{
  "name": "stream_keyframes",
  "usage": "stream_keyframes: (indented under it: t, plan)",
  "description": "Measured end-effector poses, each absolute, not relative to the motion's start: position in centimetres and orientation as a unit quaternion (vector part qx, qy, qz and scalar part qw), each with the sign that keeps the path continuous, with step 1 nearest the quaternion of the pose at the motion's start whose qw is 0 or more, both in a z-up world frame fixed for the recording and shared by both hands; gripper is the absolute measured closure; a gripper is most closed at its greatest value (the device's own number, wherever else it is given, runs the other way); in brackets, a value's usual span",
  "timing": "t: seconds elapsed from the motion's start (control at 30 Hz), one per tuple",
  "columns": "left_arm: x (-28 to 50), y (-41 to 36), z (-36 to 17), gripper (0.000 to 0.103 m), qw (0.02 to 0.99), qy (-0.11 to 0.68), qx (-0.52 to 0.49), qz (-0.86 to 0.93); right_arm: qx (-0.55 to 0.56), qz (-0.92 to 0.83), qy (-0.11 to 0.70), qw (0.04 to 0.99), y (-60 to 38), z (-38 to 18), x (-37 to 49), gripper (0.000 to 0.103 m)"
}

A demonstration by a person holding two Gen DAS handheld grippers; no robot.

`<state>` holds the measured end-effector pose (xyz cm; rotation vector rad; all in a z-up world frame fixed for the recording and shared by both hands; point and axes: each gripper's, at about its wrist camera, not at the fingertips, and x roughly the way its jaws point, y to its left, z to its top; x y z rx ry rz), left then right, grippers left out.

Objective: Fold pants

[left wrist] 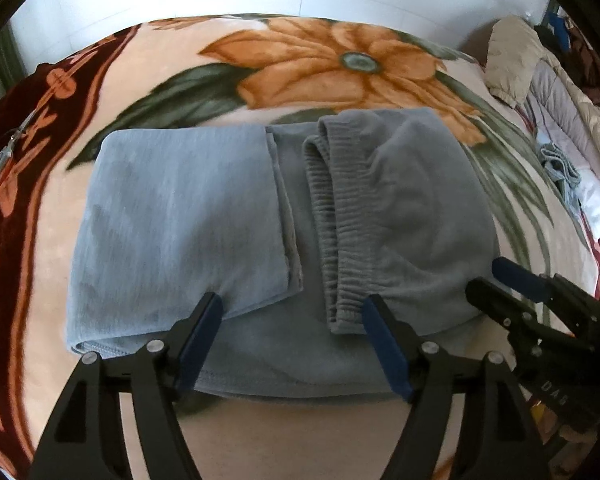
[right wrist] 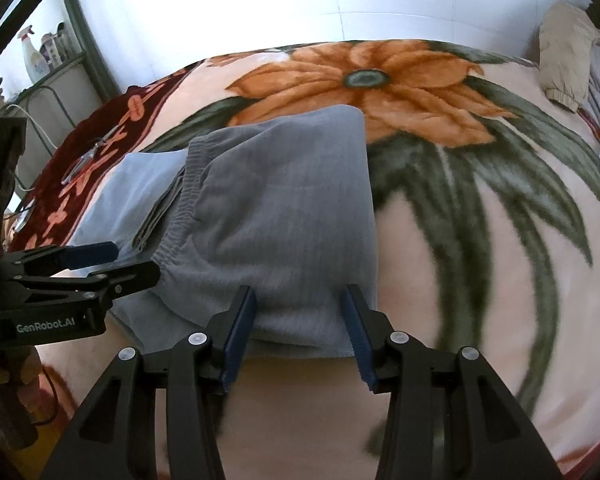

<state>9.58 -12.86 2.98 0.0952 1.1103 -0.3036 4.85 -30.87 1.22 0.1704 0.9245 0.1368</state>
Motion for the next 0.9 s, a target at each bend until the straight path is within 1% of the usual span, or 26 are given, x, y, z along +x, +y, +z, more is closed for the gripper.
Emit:
stream_keyframes:
  t: [0.23,0.3,0.6,0.73,0.77,0.8,0.83,0.9]
  plan:
    - [8.7,-11.5,4.2,0.026,0.846,0.511,0.038,-0.149,0.129,0.067,0.427,0.893,-32.5,3.0,3.9,0.056]
    - [8.3,-10.6,4.7,0.026,0.85,0.508,0.039,-0.138,0.147,0.056,0.424,0.892,-33.5,3.0,3.8,0.05]
    - [8.0,-4.5,5.8,0.026,0.852,0.518,0.01,-0.079,0.261,0.063,0.445,0.855,-35.9,0.1,5.1,0.049]
    - [8.1,-1.9,5.7,0.026,0.851,0.523,-0.008,-0.055,0.271,0.067,0.444,0.851,-35.6,-0.2,5.4,0.049]
    - [8.1,-1.5,5.7,0.026,0.85,0.523,-0.013,-0.051,0.274,0.072,0.443,0.851,-35.4,0.0,5.4,0.055]
    - [8.2,-1.0,5.7,0.026,0.85,0.524,-0.018,-0.047,0.273,0.071,0.443,0.851,-35.3,0.2,5.4,0.064]
    - [8.2,-0.6,5.7,0.026,0.85,0.524,-0.022,-0.044,0.268,0.069,0.442,0.853,-35.2,0.5,5.4,0.068]
    - [8.1,0.1,5.8,0.027,0.851,0.523,-0.029,-0.042,0.255,0.065,0.433,0.862,-34.8,1.6,5.2,0.08]
